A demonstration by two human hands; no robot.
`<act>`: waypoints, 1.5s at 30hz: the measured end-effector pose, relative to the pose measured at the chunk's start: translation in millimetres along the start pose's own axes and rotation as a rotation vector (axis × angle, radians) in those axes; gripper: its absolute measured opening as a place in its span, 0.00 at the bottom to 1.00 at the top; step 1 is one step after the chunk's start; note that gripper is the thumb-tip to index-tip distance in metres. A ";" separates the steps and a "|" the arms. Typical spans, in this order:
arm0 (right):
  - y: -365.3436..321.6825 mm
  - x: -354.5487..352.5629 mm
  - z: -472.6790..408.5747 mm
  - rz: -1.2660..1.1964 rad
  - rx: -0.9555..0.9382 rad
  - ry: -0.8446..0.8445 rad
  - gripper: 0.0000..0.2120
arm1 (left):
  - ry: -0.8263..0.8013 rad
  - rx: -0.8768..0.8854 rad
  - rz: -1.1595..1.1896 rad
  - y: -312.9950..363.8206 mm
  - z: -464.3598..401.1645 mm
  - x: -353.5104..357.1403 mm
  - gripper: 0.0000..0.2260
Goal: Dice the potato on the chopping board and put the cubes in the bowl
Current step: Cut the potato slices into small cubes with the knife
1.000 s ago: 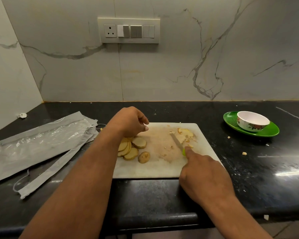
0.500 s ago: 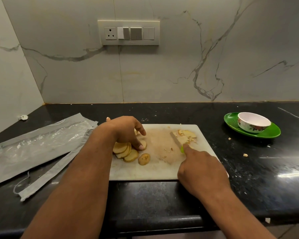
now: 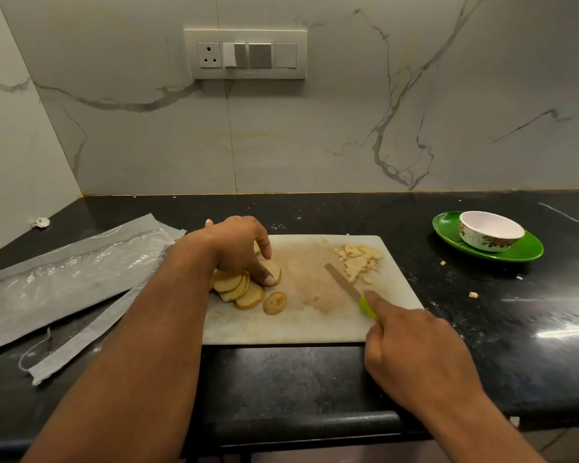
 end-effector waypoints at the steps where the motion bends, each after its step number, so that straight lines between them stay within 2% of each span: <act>1: 2.7 0.2 -6.1 0.000 0.021 0.009 0.27 | 0.012 0.007 -0.015 0.8 0.0 -1.6 0.17; 7: 6.2 5.2 -12.9 -0.057 0.000 0.054 0.27 | 0.052 0.039 0.080 16.3 4.9 -7.0 0.16; 12: 8.2 7.1 -10.5 -0.087 -0.013 0.060 0.27 | 0.315 0.135 0.322 41.6 0.5 -7.3 0.11; 15: 8.9 6.6 -10.6 -0.110 -0.006 0.044 0.27 | 0.420 0.149 0.358 61.2 -8.7 3.6 0.09; 17: 9.3 6.1 -11.0 -0.121 -0.005 0.035 0.27 | 0.405 0.125 0.314 68.9 -15.5 11.6 0.10; 21: 9.1 7.1 -11.7 -0.121 -0.010 0.035 0.27 | 0.243 0.082 0.159 61.1 -18.3 19.9 0.14; 25: 8.3 5.6 -13.4 -0.118 -0.009 0.021 0.26 | 0.117 0.098 0.084 54.5 -15.3 24.4 0.23; 27: 6.0 4.3 -17.4 -0.122 0.000 0.005 0.26 | 0.114 0.104 0.058 56.0 -18.8 25.1 0.24; 34: -20.9 4.4 -35.9 -0.085 -0.020 -0.016 0.26 | 0.171 0.115 0.012 59.3 -29.2 25.7 0.15; 45: -37.4 2.3 -28.9 0.019 -0.058 -0.036 0.23 | 0.221 0.034 -0.023 59.4 -43.2 31.2 0.12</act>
Point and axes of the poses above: each hand's wrist, its own z-axis away from the middle knuckle, its own x-axis out of the palm, y = z × x, the point moved 4 cm from there along -z, towards the middle knuckle, and after that the axes turned 11 degrees about x, right-handed, at the moved point
